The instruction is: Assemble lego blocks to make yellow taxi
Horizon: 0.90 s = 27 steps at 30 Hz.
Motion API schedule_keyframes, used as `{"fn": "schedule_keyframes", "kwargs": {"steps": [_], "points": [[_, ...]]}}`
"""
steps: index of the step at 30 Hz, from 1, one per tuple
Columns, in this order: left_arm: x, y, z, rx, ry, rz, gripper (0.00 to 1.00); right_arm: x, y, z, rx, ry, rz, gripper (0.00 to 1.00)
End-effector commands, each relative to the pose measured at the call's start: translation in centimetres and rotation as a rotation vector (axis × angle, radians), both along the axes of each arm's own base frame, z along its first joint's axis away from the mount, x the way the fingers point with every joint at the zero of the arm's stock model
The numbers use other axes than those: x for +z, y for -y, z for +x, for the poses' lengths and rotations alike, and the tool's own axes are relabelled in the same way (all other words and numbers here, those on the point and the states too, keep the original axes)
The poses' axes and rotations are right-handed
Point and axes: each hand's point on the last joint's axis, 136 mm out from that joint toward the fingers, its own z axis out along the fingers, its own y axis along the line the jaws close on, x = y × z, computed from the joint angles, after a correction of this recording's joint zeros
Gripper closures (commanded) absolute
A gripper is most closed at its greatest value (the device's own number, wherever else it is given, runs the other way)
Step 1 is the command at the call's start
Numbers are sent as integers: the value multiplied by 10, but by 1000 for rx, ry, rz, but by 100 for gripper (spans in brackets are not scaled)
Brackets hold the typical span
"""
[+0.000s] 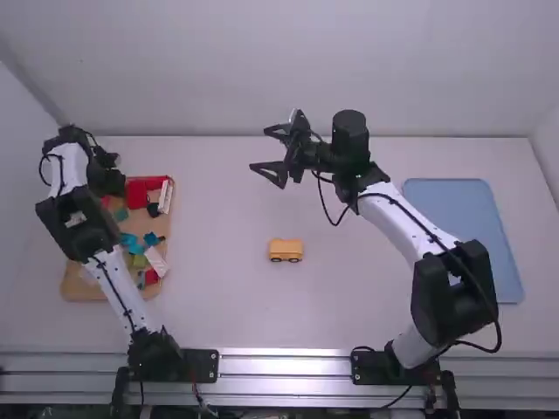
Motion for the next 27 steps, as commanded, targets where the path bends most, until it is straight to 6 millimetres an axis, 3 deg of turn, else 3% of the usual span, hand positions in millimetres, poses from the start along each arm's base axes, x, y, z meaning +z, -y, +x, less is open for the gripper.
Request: {"fn": "schedule_keyframes", "kwargs": {"steps": [1,16,20,23,27], "points": [[-13,-1,-8,-5,-21,-19,39,10,-1,5,-4,21,11,1],[-36,7,-2,-34,20,-59,52,9,0,5,-6,18,9,1],[-40,7,-1,-31,26,-58,74,9,1,8,-26,18,7,1],[-33,2,0,16,28,-45,68,9,2,13,-51,20,3,1],[-5,7,4,45,52,-82,74,9,2,13,-50,25,5,1]]}}
